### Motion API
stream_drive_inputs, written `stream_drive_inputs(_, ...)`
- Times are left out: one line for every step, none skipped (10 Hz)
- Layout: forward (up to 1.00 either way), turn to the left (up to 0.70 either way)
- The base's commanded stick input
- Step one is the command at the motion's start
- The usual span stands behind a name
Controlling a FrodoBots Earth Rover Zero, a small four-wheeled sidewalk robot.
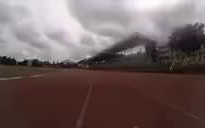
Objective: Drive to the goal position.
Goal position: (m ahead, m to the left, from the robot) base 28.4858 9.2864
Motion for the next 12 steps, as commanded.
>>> stream_drive_inputs(0.7, 0.0)
stream_drive_inputs(0.7, 0.0)
stream_drive_inputs(0.7, 0.0)
stream_drive_inputs(0.7, 0.0)
stream_drive_inputs(0.7, 0.0)
stream_drive_inputs(0.7, 0.0)
stream_drive_inputs(0.7, 0.0)
stream_drive_inputs(0.7, 0.0)
stream_drive_inputs(0.7, 0.0)
stream_drive_inputs(0.7, 0.0)
stream_drive_inputs(0.7, 0.0)
stream_drive_inputs(0.7, 0.0)
